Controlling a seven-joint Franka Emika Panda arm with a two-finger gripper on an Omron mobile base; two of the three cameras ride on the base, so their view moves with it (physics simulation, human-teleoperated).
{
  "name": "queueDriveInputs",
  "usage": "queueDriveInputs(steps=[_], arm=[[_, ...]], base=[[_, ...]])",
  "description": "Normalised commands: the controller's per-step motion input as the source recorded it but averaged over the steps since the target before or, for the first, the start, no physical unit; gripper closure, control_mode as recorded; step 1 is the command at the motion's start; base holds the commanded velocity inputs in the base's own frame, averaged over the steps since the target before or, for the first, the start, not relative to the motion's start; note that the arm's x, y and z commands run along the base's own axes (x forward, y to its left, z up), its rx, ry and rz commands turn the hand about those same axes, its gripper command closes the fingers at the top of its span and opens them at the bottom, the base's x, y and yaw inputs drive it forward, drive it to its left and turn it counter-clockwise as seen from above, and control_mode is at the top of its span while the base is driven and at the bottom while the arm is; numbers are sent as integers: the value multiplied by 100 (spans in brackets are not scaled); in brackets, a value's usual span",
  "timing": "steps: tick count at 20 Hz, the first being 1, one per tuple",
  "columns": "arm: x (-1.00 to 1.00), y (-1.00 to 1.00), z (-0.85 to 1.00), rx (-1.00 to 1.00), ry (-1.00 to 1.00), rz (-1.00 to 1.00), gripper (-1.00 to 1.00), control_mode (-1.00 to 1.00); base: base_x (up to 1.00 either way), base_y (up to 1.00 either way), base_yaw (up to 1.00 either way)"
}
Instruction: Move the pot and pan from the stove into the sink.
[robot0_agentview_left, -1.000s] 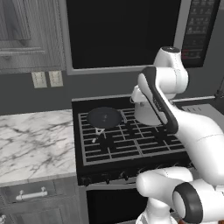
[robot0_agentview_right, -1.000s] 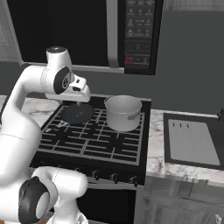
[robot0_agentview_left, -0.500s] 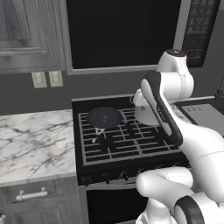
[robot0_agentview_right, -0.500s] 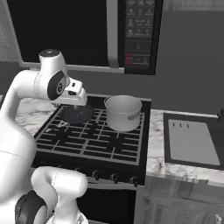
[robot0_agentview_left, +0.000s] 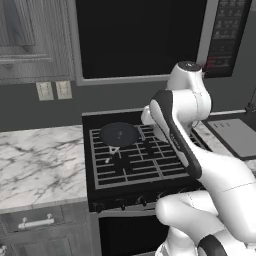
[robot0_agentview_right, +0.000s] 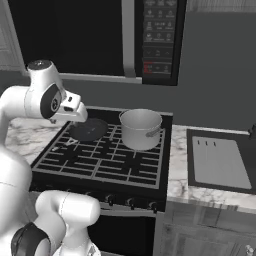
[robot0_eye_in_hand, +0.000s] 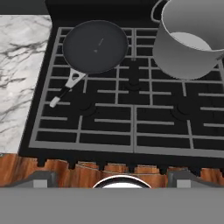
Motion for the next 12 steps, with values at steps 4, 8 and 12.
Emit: queueDriveInputs(steps=[4,8,12], arm=[[0,58,-2,0,-4,-7,-100,-100],[0,53,-3,0,-4,-8,-100,-100],[0,46,-3,0,-4,-7,-100,-100]], base=[[0,0,0],[0,0,0],[0,0,0]])
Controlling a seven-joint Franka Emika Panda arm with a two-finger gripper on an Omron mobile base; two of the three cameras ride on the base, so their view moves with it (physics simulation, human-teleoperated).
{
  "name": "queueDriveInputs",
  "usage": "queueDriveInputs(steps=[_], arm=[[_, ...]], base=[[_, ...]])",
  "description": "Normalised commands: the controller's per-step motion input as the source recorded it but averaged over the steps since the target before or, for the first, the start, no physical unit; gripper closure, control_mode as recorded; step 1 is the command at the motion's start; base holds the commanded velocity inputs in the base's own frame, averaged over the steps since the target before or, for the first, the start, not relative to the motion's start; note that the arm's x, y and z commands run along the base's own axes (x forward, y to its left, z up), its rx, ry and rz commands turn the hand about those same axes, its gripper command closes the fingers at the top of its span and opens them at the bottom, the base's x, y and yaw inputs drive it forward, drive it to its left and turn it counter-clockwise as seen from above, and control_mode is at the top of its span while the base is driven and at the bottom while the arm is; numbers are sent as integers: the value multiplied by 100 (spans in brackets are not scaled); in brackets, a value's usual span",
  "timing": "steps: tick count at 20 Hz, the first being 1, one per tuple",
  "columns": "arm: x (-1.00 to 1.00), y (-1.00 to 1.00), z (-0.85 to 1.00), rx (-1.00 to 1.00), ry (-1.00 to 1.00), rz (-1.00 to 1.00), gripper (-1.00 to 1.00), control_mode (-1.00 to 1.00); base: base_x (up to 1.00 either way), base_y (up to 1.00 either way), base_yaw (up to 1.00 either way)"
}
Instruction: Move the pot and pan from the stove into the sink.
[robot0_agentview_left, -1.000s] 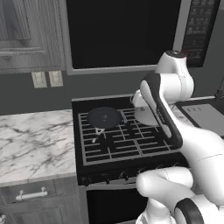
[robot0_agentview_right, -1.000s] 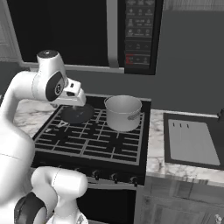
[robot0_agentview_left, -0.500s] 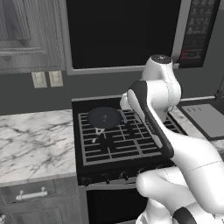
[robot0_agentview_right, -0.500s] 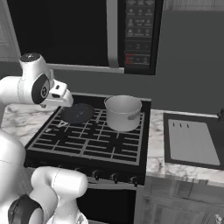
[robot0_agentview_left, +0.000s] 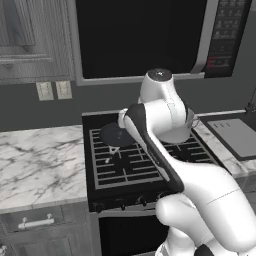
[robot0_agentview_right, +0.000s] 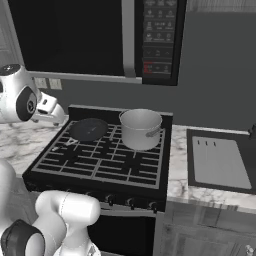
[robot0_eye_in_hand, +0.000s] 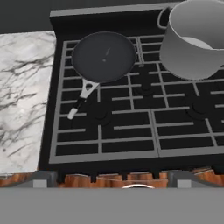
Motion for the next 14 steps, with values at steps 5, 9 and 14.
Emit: queueDriveInputs(steps=[5,9,14], arm=[[0,32,-2,0,-3,-5,-100,-100],[0,1,0,0,0,0,-100,-100],[0,2,-8,0,0,0,-100,-100]], base=[[0,0,0],[0,0,0],[0,0,0]])
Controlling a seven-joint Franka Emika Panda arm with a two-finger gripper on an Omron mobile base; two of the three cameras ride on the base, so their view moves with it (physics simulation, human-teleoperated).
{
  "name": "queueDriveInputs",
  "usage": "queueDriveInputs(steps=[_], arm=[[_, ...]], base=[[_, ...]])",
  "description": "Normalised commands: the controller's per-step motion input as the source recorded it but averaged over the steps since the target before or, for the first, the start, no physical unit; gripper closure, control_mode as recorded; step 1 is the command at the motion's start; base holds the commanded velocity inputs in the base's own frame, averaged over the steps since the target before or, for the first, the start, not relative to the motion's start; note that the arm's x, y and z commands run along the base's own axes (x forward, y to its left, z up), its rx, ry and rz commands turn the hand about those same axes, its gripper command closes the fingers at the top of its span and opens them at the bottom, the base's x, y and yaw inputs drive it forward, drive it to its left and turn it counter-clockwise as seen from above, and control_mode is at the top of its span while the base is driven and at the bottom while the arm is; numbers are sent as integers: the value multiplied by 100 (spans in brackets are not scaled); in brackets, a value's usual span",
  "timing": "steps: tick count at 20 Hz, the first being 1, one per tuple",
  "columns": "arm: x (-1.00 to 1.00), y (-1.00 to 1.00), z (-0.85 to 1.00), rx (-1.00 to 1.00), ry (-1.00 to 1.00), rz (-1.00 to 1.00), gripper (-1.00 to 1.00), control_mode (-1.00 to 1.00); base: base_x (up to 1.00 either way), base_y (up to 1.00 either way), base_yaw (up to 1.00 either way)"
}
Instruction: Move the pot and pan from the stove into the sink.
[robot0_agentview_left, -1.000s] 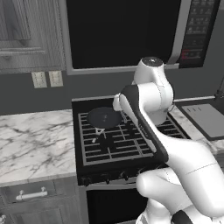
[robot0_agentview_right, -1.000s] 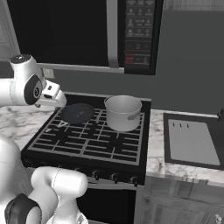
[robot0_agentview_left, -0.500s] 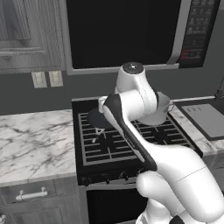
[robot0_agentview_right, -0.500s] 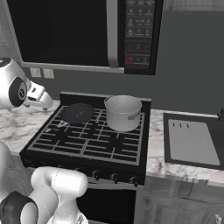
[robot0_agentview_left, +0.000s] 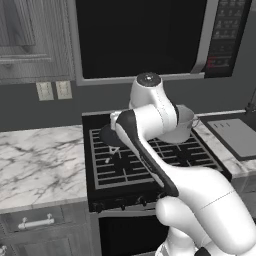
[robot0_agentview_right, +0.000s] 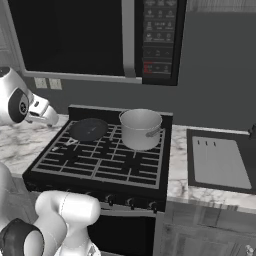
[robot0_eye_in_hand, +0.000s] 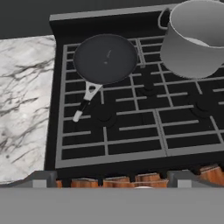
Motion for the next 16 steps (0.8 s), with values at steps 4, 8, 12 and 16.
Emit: queueDriveInputs(steps=[4,8,12,16], arm=[[0,5,-31,0,0,0,-100,-100],[0,3,-37,0,0,0,-100,-100],[0,4,-37,0,0,0,-100,-100],[3,5,-29,0,-5,0,-100,-100]], base=[[0,0,0],[0,0,0],[0,0,0],[0,0,0]])
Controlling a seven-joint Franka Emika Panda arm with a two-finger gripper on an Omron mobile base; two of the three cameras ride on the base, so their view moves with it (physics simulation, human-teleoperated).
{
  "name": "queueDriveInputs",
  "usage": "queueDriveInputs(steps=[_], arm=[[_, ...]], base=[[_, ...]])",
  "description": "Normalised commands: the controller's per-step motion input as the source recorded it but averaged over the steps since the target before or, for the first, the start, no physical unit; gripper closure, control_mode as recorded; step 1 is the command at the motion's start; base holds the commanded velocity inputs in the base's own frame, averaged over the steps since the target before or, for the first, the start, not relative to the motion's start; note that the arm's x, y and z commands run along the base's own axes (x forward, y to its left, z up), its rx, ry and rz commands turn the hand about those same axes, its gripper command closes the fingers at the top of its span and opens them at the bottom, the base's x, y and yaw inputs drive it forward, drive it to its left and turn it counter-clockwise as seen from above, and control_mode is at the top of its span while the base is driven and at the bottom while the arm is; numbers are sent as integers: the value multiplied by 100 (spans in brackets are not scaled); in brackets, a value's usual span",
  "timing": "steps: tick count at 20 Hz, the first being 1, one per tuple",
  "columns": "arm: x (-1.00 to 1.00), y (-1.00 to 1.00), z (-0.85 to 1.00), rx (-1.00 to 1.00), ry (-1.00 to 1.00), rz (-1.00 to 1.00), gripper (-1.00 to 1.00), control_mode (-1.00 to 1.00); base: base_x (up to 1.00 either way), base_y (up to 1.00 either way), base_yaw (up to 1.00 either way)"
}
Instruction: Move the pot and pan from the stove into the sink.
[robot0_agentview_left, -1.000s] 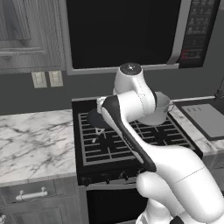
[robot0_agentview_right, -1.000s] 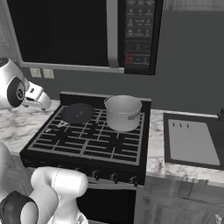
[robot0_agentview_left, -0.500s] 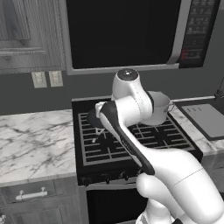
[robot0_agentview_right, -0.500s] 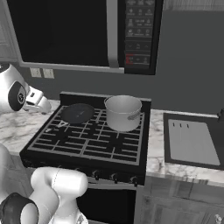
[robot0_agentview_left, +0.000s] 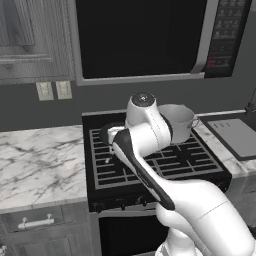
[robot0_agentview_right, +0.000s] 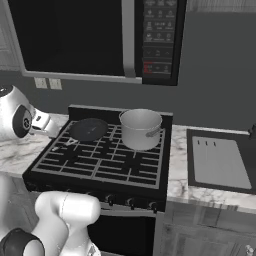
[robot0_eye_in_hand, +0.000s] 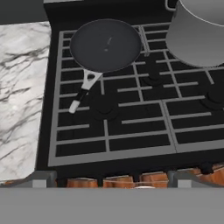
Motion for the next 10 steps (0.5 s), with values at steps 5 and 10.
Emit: queueDriveInputs(steps=[5,10], arm=[[13,7,-28,0,-6,0,-100,-100],[18,9,-25,0,-4,-1,-100,-100]], base=[[0,0,0],[0,0,0]])
